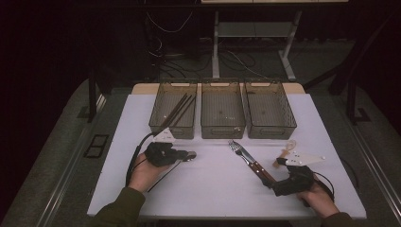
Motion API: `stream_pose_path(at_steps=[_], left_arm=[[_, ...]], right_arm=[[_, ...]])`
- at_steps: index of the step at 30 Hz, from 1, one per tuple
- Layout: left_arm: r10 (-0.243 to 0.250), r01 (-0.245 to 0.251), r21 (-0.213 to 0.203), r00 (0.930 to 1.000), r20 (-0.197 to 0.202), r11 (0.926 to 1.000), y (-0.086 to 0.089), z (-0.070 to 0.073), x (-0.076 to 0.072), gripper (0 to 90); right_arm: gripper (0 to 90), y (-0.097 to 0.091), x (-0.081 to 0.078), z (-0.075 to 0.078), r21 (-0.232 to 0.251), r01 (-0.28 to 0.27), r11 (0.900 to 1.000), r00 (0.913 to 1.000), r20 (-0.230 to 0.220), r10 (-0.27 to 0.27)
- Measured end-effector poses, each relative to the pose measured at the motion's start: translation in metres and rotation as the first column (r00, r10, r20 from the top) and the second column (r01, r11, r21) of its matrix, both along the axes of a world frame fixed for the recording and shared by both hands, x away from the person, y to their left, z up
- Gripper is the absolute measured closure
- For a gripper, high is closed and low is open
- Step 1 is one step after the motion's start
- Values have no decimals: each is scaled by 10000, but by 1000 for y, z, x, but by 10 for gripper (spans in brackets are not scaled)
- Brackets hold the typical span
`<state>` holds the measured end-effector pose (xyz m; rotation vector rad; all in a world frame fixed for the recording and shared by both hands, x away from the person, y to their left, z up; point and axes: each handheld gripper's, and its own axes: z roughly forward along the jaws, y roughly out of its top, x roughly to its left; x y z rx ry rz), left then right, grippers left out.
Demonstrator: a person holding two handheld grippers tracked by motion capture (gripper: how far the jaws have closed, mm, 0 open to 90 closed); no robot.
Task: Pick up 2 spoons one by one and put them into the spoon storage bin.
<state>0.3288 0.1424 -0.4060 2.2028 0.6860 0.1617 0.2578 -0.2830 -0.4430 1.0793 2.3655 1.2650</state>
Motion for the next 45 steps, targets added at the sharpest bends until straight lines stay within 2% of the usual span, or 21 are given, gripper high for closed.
stream_pose_path(at_steps=[6, 10, 14, 25, 37, 43, 44, 45], left_arm=[[79, -73, -303, 9997, 214, 9995, -16, 13, 14, 884], [41, -29, -336, 9994, 354, 9994, -27, 21, 24, 885], [215, -191, -523, 9987, 462, 9984, -34, 28, 31, 885], [626, -573, -674, 9948, 801, 9961, -55, 45, 59, 885], [1249, -1141, -828, 9823, 1398, 9900, -84, 70, 100, 885], [1406, -1297, -759, 9764, 1638, 9886, -104, 79, 124, 884], [1336, -1252, -593, 9763, 1703, 9904, -107, 81, 129, 884], [1404, -1303, -694, 9752, 1712, 9891, -111, 82, 133, 884]], right_arm=[[11, 0, 0, 0, -4, -7, 10000, 10000, 6, 7], [11, 0, 0, 0, 25, -21, 10000, 10000, 2, 21], [11, 0, -1, 0, 53, -38, 10000, 10000, -15, 38], [11, 0, -1, 1, 117, -46, 9999, 10000, 1, 46], [11, 0, -2, 2, 117, -40, 9999, 10000, 75, 39], [11, 1, -3, 2, 85, -78, 9999, 9999, 104, 77], [11, 1, -3, 3, 75, -78, 9999, 9999, 105, 77], [11, 1, -4, 3, 84, -77, 9999, 9999, 115, 76]])
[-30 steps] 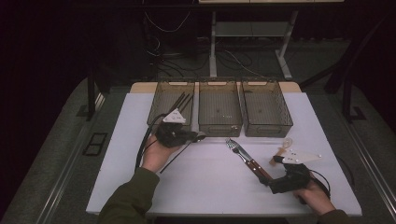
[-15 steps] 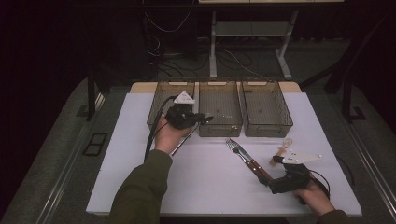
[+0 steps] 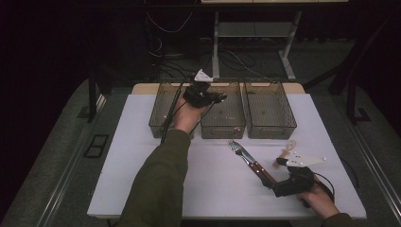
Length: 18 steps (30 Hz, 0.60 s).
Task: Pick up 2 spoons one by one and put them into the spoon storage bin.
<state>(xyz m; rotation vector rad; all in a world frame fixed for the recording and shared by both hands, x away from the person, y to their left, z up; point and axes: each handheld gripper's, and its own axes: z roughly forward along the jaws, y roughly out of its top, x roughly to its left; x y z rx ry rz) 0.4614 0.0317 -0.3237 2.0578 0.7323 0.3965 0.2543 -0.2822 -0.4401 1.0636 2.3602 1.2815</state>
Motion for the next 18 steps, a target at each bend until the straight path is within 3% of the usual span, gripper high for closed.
stream_pose_path(at_steps=[4, 8, 12, 18], left_arm=[[51, -56, 133, 9994, 340, 9999, -12, 5, 15, 884], [244, -246, 49, 9991, 360, 9997, -21, 6, 29, 884], [421, -428, 268, 9988, 255, 9987, -31, -2, 40, 884], [653, -653, 226, 9979, 8, 9976, -38, -19, 52, 883]], right_arm=[[11, 0, -1, 1, 71, -31, 10000, 10000, 71, 31], [11, -1, -2, 2, 173, -128, 9998, 9998, 135, 126], [11, 0, -2, 2, 179, -138, 9997, 9998, 128, 136], [11, 1, -2, 2, 212, -205, 9996, 9997, 145, 202]])
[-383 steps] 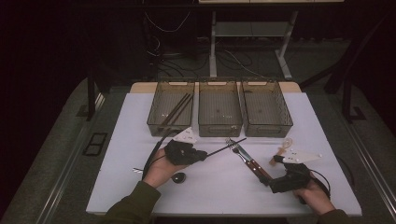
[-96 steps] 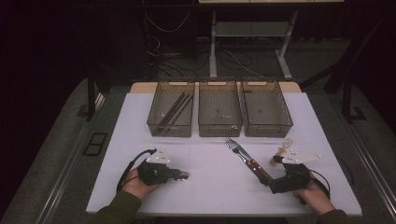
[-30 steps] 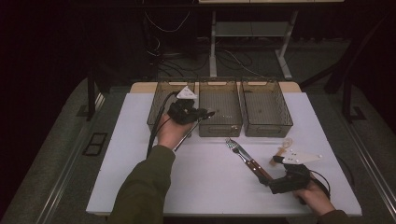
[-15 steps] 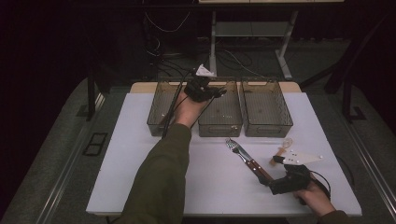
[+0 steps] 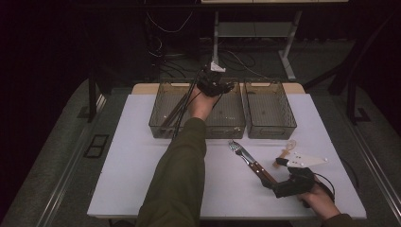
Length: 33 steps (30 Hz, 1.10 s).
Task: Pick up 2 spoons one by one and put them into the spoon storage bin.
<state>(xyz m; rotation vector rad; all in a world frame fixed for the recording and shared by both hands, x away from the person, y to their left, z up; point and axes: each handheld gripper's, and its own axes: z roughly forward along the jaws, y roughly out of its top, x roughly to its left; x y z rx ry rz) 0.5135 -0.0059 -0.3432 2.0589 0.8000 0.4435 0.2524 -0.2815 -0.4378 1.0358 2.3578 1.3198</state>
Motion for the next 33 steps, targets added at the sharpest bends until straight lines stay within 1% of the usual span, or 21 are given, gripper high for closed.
stream_pose_path(at_steps=[1, 6, 7, 9, 10, 11, 12, 14, 16, 18, 19, 21, 23, 24, 26, 27, 28, 29, 30, 31, 33], left_arm=[[14, -14, -17, 10000, -91, 10000, -1, -3, 1, 883], [-17, 36, 444, 9991, -429, 9990, -6, -16, 4, 876], [-38, 61, 406, 9984, -564, 9992, -6, -18, 4, 839], [28, -3, 553, 9990, -447, 9985, -6, -20, 3, 732], [15, 14, 561, 9987, -517, 9984, -5, -20, 3, 693], [-18, 45, 471, 9983, -575, 9989, -4, -20, 2, 668], [-62, 94, 536, 9982, -589, 9985, -2, -20, 1, 650], [-85, 113, 435, 9980, -624, 9990, 1, -19, -1, 625], [-218, 241, 338, 9975, -667, 9991, 4, -18, -4, 576], [-314, 322, 109, 9975, -639, 9994, 7, -18, -11, 536], [-434, 444, 144, 9969, -661, 9989, 9, -17, -15, 516], [-615, 617, 9, 9958, -679, 9981, 13, -16, -22, 497], [-841, 842, -20, 9938, -727, 9964, 17, -14, -31, 469], [-907, 898, -153, 9932, -734, 9958, 18, -14, -36, 465], [-1192, 1193, -33, 9905, -681, 9929, 23, -12, -46, 444], [-1276, 1280, 34, 9901, -583, 9918, 25, -12, -54, 442], [-1263, 1261, -67, 9898, -661, 9920, 27, -12, -59, 439], [-1454, 1447, -158, 9873, -636, 9894, 31, -12, -66, 430], [-1568, 1565, -87, 9856, -636, 9876, 33, -12, -71, 422], [-1662, 1659, -92, 9844, -584, 9861, 36, -12, -76, 414], [-1902, 1897, -149, 9796, -642, 9817, 43, -13, -89, 393]], right_arm=[[11, 0, 1, 0, -21, -6, 10000, 10000, 46, 6], [11, 0, 1, 0, -33, -46, 10000, 10000, 44, 46], [11, 0, 1, 0, -18, -50, 10000, 10000, -6, 50], [11, 0, 0, 0, -25, -57, 10000, 10000, -6, 57], [11, 0, 0, 0, -19, -60, 10000, 10000, -6, 60], [11, 0, 0, 0, -16, -67, 10000, 10000, -7, 67], [11, 0, 0, 0, -24, -70, 10000, 10000, 0, 70], [11, 0, 1, 0, -45, -67, 10000, 10000, 0, 67], [11, 1, 1, 0, -48, -67, 10000, 10000, 0, 67], [11, 0, 1, 0, -108, -86, 9999, 10000, 18, 86], [11, 0, 1, -1, -120, -66, 9999, 10000, 18, 67], [11, 0, 2, -1, -80, -11, 10000, 10000, 9, 11], [11, -1, 2, -1, -96, 9, 10000, 10000, -2, -9], [11, -1, 2, -1, -95, 26, 10000, 10000, -32, -26], [11, -1, 3, -1, -89, 33, 10000, 10000, -46, -33], [11, -1, 3, -2, -101, 39, 9999, 10000, -70, -40], [11, -1, 3, -2, -151, 59, 9999, 10000, -75, -60], [11, -1, 3, -2, -142, 63, 9999, 9999, -89, -64], [11, -1, 3, -2, -151, 55, 9999, 10000, -81, -56], [11, -1, 4, -2, -151, 49, 9999, 9999, -87, -51], [11, -1, 4, -3, -186, 81, 9998, 9999, -101, -83]])
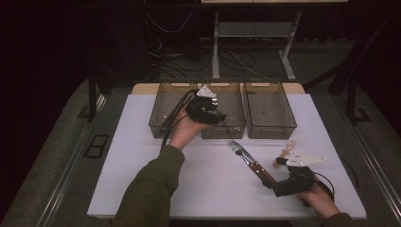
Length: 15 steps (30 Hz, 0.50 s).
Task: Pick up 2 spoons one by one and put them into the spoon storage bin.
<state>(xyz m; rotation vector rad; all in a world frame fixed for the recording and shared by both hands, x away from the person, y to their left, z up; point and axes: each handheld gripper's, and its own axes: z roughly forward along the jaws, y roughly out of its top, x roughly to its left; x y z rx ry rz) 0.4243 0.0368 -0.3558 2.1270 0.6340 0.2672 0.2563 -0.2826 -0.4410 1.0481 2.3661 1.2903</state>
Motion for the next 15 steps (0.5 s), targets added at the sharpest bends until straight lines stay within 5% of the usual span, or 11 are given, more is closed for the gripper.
stream_pose_path(at_steps=[7, 15], left_arm=[[-417, 420, -330, 9991, 83, 9986, 21, -9, -39, 343], [-184, 186, -492, 9998, 46, 9986, 51, -32, -74, 247]], right_arm=[[11, 0, 0, -1, -61, 28, 10000, 10000, -45, -28], [11, -1, 0, -1, 36, 67, 10000, 10000, -16, -67]])
